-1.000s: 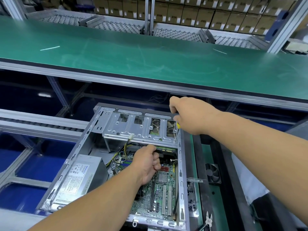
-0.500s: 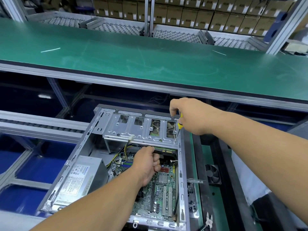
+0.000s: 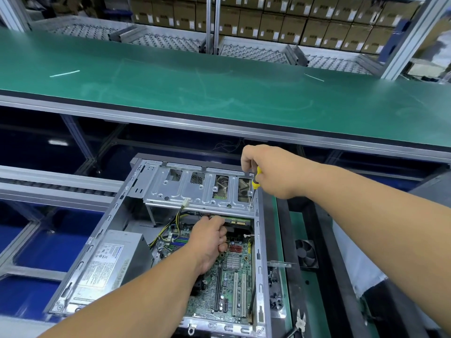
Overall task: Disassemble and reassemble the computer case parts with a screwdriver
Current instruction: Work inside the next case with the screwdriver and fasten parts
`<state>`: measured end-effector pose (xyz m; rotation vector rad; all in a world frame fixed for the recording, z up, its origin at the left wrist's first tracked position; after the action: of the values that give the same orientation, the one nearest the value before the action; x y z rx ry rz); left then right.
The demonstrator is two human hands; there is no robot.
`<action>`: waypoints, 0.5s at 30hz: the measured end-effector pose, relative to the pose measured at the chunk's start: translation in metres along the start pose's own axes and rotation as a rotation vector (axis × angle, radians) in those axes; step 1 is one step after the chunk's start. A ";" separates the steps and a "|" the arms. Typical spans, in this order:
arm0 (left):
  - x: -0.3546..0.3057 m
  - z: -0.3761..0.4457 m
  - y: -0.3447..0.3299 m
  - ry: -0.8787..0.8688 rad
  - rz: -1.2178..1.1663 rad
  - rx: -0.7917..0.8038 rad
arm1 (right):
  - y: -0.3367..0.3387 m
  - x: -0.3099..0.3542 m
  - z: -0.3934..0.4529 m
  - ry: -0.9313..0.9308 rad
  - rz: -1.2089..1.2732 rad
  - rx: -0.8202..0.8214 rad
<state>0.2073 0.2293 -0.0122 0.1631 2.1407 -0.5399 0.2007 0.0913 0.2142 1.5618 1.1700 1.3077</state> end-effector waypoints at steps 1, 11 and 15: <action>0.001 0.000 0.001 -0.008 0.014 -0.013 | 0.000 0.002 -0.001 0.009 0.012 0.010; 0.002 0.000 0.000 -0.037 -0.030 -0.005 | 0.001 -0.009 0.004 -0.057 -0.004 -0.104; 0.000 -0.003 -0.001 -0.047 -0.001 -0.013 | 0.002 -0.007 0.002 -0.029 0.009 -0.091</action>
<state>0.2046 0.2301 -0.0101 0.1401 2.0986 -0.5251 0.2026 0.0837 0.2142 1.5175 1.0722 1.3215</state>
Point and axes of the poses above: each hand's wrist, its own z-axis towards the middle knuckle, its own y-axis out of the back of the hand, x = y × z, the point moved 7 cm from there along z, towards the middle knuckle, and after that the axes turned 3 degrees about z, right-handed, at the moved point
